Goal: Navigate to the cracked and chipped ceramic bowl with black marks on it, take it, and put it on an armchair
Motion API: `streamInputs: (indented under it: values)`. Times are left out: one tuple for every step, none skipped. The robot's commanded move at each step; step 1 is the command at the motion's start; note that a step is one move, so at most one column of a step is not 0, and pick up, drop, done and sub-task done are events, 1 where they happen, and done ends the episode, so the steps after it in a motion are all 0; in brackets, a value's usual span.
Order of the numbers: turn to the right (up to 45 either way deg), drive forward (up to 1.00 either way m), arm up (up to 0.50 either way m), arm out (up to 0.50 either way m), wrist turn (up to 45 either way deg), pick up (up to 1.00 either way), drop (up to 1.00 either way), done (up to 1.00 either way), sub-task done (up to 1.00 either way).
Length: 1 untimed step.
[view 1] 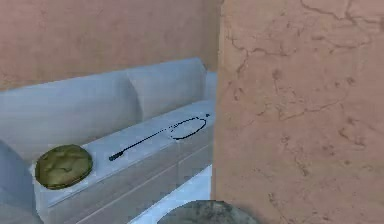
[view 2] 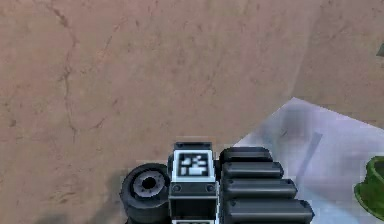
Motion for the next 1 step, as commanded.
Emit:
streamInputs:
  values:
    - [-45.0,0.00,0.00,0.00,0.0,0.00,0.00,0.00,0.00]
